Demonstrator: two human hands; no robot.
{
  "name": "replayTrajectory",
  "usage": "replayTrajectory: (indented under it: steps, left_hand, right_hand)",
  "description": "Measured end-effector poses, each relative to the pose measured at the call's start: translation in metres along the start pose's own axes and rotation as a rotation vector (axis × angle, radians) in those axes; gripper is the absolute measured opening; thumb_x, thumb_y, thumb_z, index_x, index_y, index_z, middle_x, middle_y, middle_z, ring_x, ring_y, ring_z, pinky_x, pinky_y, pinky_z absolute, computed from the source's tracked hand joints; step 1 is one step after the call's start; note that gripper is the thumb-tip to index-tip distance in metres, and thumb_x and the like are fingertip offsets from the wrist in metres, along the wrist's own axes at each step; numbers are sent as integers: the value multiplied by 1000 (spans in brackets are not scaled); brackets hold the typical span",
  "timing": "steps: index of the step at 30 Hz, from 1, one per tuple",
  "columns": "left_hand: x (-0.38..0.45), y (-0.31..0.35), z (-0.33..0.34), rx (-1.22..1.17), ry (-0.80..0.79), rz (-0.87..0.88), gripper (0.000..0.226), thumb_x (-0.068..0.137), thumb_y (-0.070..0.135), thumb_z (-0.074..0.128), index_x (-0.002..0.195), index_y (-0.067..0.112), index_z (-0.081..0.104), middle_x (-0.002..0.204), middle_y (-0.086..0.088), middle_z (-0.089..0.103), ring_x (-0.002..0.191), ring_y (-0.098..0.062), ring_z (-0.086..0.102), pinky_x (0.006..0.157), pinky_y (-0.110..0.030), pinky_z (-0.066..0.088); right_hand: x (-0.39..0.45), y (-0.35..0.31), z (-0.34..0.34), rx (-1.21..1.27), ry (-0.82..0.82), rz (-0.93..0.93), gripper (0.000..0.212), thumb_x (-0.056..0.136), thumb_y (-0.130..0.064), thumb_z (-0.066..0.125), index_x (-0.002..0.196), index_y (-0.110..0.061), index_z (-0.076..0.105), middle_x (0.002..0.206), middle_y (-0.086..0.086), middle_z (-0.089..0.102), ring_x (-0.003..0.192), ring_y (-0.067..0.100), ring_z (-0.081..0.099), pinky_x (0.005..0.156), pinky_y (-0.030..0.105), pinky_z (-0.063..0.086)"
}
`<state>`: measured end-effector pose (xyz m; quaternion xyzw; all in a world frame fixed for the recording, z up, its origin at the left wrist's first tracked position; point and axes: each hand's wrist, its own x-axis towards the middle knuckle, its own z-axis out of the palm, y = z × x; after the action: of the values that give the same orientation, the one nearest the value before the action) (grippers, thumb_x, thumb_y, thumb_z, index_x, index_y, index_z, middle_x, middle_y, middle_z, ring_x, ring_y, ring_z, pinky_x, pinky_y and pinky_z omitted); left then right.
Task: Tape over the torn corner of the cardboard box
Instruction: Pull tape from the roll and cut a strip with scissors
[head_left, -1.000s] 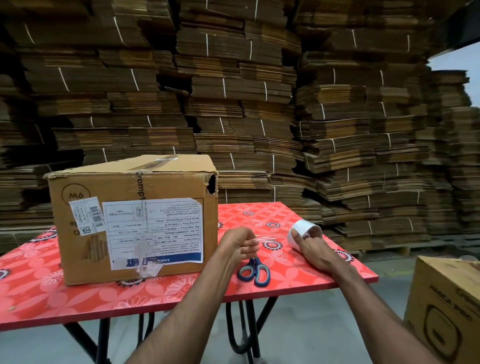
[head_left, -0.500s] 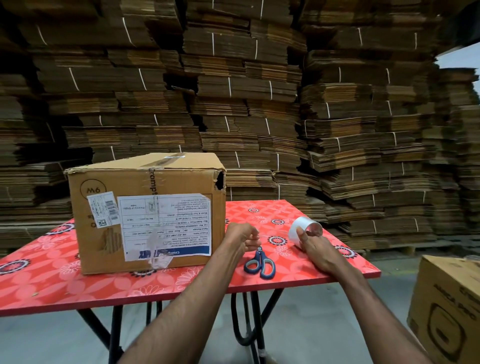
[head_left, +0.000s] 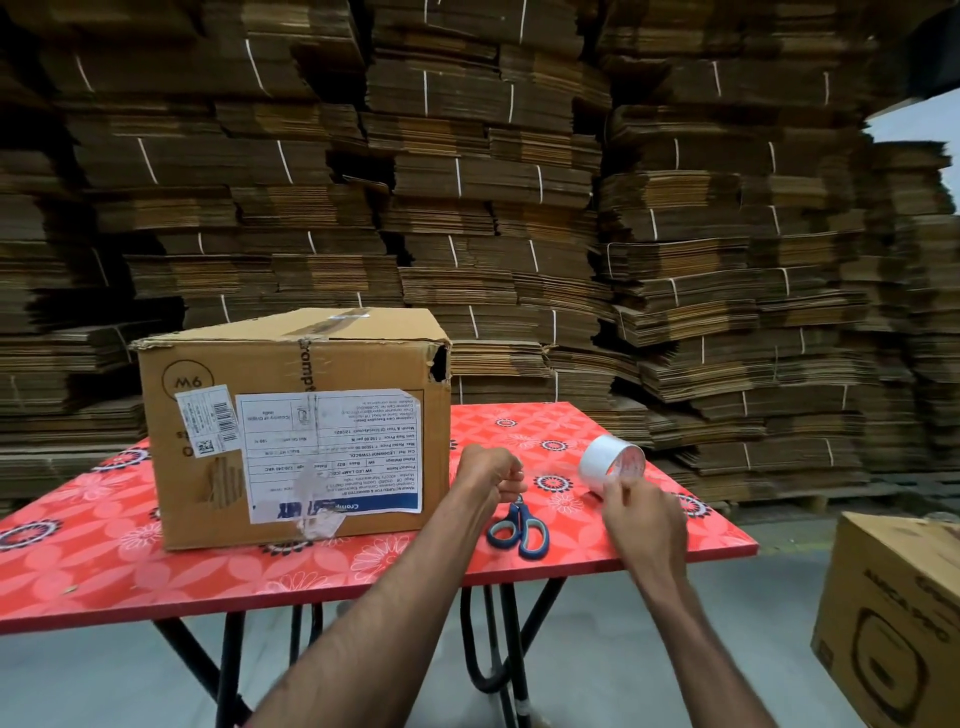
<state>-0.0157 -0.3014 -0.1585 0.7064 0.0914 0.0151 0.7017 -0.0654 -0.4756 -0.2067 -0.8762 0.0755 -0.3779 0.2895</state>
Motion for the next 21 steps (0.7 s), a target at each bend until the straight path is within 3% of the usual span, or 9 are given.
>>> replayTrajectory:
  steps: [2,4,7,9,11,15,21]
  left_hand:
    - [0,2,2,9,3,9,14,89,-7,51,80,-1,60,69,-12,61,53,-19,60,64,-33,54]
    - [-1,4,3,10,2,19,15,87,-9,51,75,-2,58,66,-13,58,46,-19,59,56,-30,49]
    - [-4,9,5,2,-18,29,17,85,-11,52,71,-1,53,60,-13,51,28,-14,52,50,-24,39]
    - [-4,10,5,-3,-22,35,18,85,-11,52,71,-1,52,60,-13,50,25,-12,50,47,-22,38]
    - [-4,10,4,-3,-18,40,14,86,-11,52,75,-2,54,61,-13,50,26,-12,50,45,-20,38]
    - [-2,7,2,-26,-21,47,15,85,-13,51,75,-2,53,63,-15,49,25,-12,49,39,-14,32]
    - [-1,6,6,-16,-17,38,15,86,-11,54,73,-2,56,60,-14,53,26,-11,50,45,-22,39]
  right_hand:
    - [-18,-22,7,-41,-101,-80,34,97,-25,54,67,-10,62,70,13,67,70,34,62,59,35,35]
    - [-31,-43,18,-75,-253,-147,32,94,-27,55,67,-10,60,72,11,66,74,31,62,62,37,40]
    - [-41,-69,28,-140,-356,-192,28,96,-31,56,88,-10,72,98,14,70,100,33,63,75,37,44]
    - [-44,-79,31,-264,-377,-234,31,99,-35,54,108,-10,71,118,13,64,118,32,53,93,39,43]
    - [-42,-84,25,-357,-405,-261,34,100,-36,56,118,-10,68,127,14,61,126,31,48,101,37,40]
    - [-26,-89,6,-327,-557,-178,36,93,-27,66,121,-4,64,126,16,65,121,34,60,91,37,49]
    - [-13,-93,-9,-374,-681,-157,41,88,-26,72,122,-6,63,128,14,66,118,31,62,88,36,50]
